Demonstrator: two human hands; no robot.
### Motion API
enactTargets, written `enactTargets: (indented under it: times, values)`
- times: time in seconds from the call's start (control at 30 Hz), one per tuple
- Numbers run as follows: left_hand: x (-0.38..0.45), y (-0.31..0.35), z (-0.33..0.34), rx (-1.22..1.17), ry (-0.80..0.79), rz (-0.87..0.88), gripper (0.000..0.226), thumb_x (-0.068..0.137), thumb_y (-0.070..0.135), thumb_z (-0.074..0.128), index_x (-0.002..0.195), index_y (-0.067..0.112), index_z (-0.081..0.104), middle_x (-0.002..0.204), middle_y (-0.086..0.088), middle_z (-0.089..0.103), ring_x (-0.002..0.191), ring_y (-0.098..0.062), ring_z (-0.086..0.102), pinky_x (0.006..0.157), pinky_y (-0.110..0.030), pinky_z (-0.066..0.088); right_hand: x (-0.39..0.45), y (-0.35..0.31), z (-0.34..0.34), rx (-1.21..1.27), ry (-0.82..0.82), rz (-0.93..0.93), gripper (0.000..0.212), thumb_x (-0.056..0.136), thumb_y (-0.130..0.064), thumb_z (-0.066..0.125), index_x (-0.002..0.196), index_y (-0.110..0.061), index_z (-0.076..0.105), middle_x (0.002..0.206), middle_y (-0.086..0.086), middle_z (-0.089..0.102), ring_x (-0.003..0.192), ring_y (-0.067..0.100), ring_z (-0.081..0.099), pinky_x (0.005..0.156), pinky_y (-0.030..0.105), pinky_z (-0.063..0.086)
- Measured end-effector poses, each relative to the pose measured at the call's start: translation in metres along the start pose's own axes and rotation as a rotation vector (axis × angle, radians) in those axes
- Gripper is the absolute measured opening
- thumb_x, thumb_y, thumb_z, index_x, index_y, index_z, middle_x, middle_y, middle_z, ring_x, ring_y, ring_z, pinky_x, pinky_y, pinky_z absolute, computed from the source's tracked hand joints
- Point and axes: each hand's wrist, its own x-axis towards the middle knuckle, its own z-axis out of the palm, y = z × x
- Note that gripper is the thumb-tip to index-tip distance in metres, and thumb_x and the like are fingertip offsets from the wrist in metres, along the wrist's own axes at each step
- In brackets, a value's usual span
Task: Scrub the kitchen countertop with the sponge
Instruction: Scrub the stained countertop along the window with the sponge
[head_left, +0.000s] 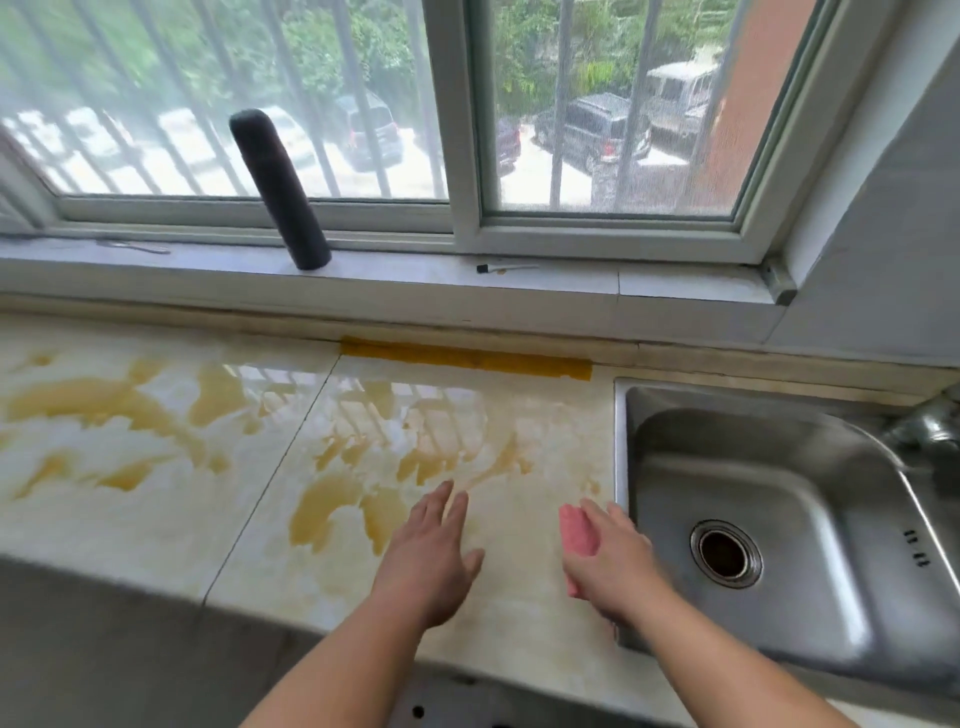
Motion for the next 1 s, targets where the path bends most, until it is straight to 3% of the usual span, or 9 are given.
enactTargets:
  times: [0.23,0.37,0.4,0.5,0.6,0.7,0.83,1.0]
  values:
    - [-0.011,-0.010,-0.013,0.033,-0.032,-0.002,0.081,0.106,0.058,0.038,0.167,0.027,-0.007,0.174,0.007,-0.018,0.161,-0.020,-0.011,0.130,-0.040,0.005,-0.014,0.000,0.014,-0.039,0.040,0.059,0.067,0.088,-0.051,0.041,0.152,-0.051,0.024,0.169,-0.012,0.012,0.141,0.032,0.037,0.106,0.045,0.040]
    - [0.008,-0.028,-0.017,0.016,-0.061,0.026,0.085,0.105,0.061,0.039,0.165,0.030,-0.012,0.174,0.007,-0.017,0.161,-0.021,-0.010,0.131,-0.042,0.005,-0.006,-0.018,0.022,-0.009,0.115,0.100,0.030,0.085,-0.041,0.042,0.113,-0.048,0.047,0.151,-0.004,0.038,0.120,0.036,0.047,0.095,0.048,0.045]
    - [0.012,-0.034,-0.016,0.017,-0.076,0.038,0.086,0.105,0.061,0.040,0.165,0.030,-0.012,0.174,0.007,-0.016,0.161,-0.021,-0.010,0.131,-0.042,0.006,-0.004,-0.021,0.026,-0.003,0.125,0.112,0.031,0.083,-0.039,0.043,0.112,-0.047,0.047,0.150,-0.003,0.039,0.122,0.037,0.046,0.097,0.049,0.045]
    - [0.031,-0.062,-0.016,0.029,-0.109,0.094,0.088,0.103,0.063,0.041,0.165,0.030,-0.012,0.174,0.007,-0.015,0.161,-0.020,-0.010,0.131,-0.042,0.009,-0.002,-0.037,0.043,0.004,0.166,0.177,0.053,0.085,-0.044,0.044,0.137,-0.048,0.040,0.163,-0.003,0.028,0.142,0.032,0.038,0.105,0.045,0.040]
    - [0.055,-0.094,-0.017,0.095,-0.116,0.155,0.085,0.103,0.067,0.033,0.165,0.029,-0.012,0.174,0.006,-0.018,0.161,-0.022,-0.012,0.130,-0.046,0.009,0.003,-0.050,0.063,-0.059,0.251,0.202,0.046,0.094,-0.053,0.032,0.140,-0.051,0.032,0.164,-0.008,0.024,0.145,0.031,0.034,0.107,0.045,0.037]
    - [0.075,-0.119,-0.019,0.148,-0.128,0.188,0.083,0.104,0.067,0.025,0.166,0.027,-0.013,0.173,0.004,-0.022,0.160,-0.025,-0.017,0.130,-0.049,0.006,0.004,-0.054,0.080,-0.097,0.280,0.261,0.057,0.096,-0.065,0.019,0.152,-0.052,0.021,0.170,-0.013,0.010,0.150,0.028,0.026,0.116,0.041,0.029]
    - [0.084,-0.124,-0.012,0.134,-0.122,0.234,0.081,0.104,0.066,0.023,0.166,0.026,-0.011,0.172,0.002,-0.025,0.159,-0.025,-0.021,0.130,-0.050,0.002,0.002,-0.049,0.092,-0.191,0.287,0.309,0.060,0.094,-0.054,0.023,0.154,-0.048,0.019,0.171,-0.009,0.004,0.152,0.026,0.022,0.117,0.042,0.028]
    - [0.096,-0.111,0.002,0.096,-0.091,0.243,0.080,0.104,0.066,0.020,0.166,0.027,-0.013,0.170,0.000,-0.030,0.158,-0.027,-0.026,0.129,-0.052,-0.002,0.026,-0.052,0.085,-0.276,0.274,0.304,0.067,0.094,-0.049,0.031,0.155,-0.053,0.002,0.170,-0.013,-0.012,0.150,0.030,0.018,0.114,0.043,0.033]
